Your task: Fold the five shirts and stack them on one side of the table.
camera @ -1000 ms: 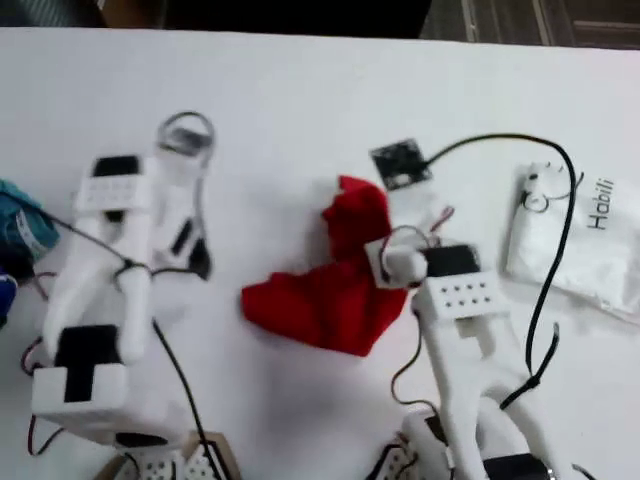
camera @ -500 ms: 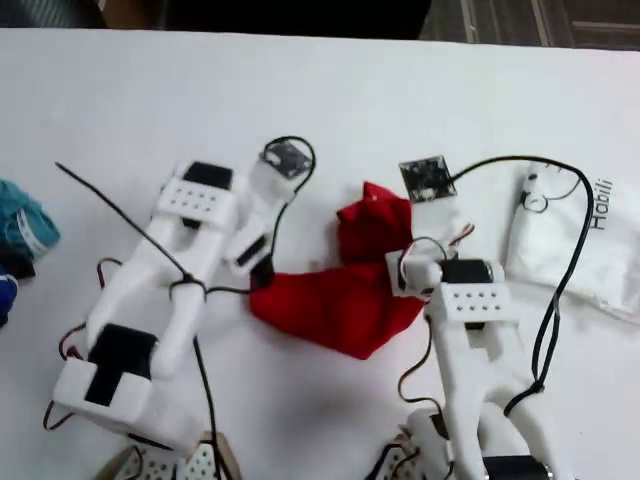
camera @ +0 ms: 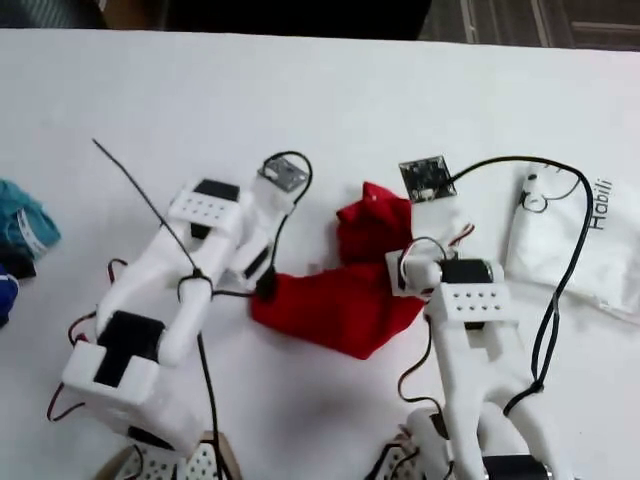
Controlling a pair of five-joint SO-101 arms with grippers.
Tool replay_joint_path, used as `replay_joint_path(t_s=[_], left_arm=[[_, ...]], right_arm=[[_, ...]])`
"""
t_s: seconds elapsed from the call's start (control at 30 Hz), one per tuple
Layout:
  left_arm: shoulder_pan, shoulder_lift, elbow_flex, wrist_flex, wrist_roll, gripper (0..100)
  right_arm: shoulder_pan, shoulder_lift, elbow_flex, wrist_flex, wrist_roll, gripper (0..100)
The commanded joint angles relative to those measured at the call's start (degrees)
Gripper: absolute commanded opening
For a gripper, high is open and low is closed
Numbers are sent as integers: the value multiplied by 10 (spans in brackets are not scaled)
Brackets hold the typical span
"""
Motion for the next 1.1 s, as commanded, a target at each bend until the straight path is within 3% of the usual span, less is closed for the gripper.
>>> replay_joint_path(t_s=[0.0, 0.2, 0.43, 0.87, 1.07], left_arm=[[5, -2, 1, -20, 20, 263], [24, -2, 3, -21, 20, 188], [64, -1, 7, -17, 20, 189], [63, -1, 56, -18, 20, 183], [62, -1, 54, -18, 18, 34]], right_arm=[[3, -17, -6, -8, 4, 21], [3, -17, -6, -8, 4, 21], [5, -17, -6, -8, 4, 21], [7, -17, -6, -19, 4, 21], [7, -17, -6, -26, 4, 21]])
